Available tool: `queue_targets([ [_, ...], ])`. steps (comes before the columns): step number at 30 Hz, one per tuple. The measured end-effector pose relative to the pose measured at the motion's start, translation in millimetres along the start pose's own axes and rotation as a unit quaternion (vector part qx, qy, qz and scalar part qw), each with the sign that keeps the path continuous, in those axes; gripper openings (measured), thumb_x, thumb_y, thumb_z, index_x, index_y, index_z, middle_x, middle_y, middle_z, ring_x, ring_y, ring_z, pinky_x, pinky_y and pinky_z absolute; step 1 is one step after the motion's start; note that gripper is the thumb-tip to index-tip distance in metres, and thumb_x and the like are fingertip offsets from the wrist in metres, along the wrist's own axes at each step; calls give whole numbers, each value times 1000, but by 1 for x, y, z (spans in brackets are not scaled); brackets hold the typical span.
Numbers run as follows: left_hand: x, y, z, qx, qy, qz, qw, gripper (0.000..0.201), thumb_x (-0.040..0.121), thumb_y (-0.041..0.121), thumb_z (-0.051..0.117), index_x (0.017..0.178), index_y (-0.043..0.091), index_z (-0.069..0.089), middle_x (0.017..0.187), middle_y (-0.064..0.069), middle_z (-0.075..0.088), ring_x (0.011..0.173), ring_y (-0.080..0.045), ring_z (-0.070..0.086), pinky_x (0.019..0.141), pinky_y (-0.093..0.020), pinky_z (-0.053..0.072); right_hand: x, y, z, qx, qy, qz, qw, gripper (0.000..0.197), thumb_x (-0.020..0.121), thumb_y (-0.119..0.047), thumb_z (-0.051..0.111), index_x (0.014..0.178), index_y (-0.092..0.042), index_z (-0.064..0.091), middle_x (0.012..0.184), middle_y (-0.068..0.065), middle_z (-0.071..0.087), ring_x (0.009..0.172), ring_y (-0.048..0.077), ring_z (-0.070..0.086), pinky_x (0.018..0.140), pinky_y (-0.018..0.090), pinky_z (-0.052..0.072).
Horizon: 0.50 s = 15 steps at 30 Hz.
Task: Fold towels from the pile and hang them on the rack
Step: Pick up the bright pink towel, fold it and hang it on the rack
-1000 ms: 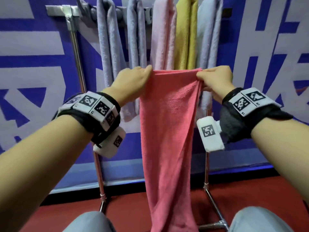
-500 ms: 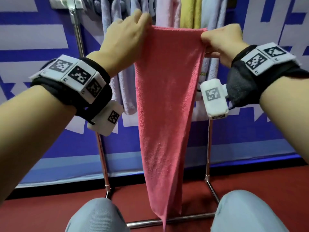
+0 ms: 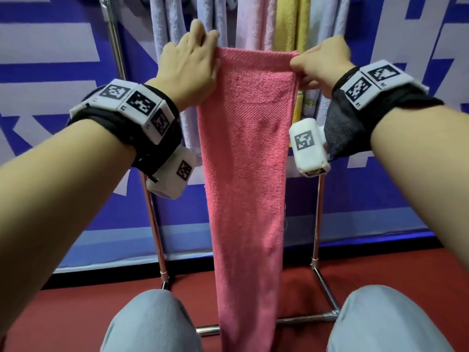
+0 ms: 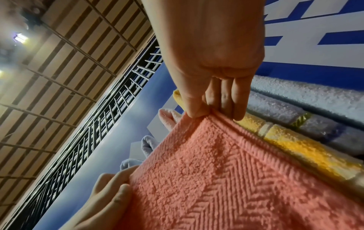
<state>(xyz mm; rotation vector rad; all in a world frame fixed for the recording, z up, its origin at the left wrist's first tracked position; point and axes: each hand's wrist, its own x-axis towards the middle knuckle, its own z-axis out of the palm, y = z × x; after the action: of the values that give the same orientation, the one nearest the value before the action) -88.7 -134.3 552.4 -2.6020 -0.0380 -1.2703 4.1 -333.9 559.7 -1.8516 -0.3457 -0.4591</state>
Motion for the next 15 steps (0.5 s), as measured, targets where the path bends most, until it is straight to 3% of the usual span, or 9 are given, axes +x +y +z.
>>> queue_targets([
  [2,3,1,3,-20,-5,-1,1000,42,99,29,30,134,6,38,133,-20,34,115,-37,47,87,-48,37,-3,0,3,3,25,-2,1000,17,74,-3,61,60,-10,56,43,1,55,47,14,55,64,38,57],
  [4,3,3,6,-27,-5,-1,1000,40,100,27,30,132,6,42,133,-18,35,114,-37,48,88,-48,37,-5,0,4,9,35,-4,999,15,70,0,60,58,-7,57,41,2,52,41,14,52,61,40,55],
  [8,3,7,3,-58,-42,-44,996,29,95,10,32,116,3,52,129,-17,38,102,-39,51,75,-43,34,-8,7,2,1,28,0,1000,15,72,1,59,59,-6,58,33,-2,49,33,9,48,45,27,50],
  [11,3,9,7,-83,-78,-51,992,25,91,2,34,105,2,54,120,-18,44,101,-39,52,76,-43,36,-11,14,0,6,35,-7,999,18,71,0,59,55,-9,59,28,-7,44,25,4,41,33,17,37],
  [13,4,10,9,-113,-110,-59,986,24,90,0,36,99,0,57,113,-22,51,103,-39,53,79,-43,40,-12,19,-3,20,33,-5,999,16,71,-1,61,58,-10,63,34,-4,49,28,4,44,38,19,41],
  [15,5,12,6,-131,-152,-66,978,24,90,-2,39,98,-5,61,107,-26,59,101,-39,56,79,-39,42,-15,22,-4,34,16,4,999,7,72,-2,62,70,-6,67,47,4,56,39,9,51,50,27,51],
])
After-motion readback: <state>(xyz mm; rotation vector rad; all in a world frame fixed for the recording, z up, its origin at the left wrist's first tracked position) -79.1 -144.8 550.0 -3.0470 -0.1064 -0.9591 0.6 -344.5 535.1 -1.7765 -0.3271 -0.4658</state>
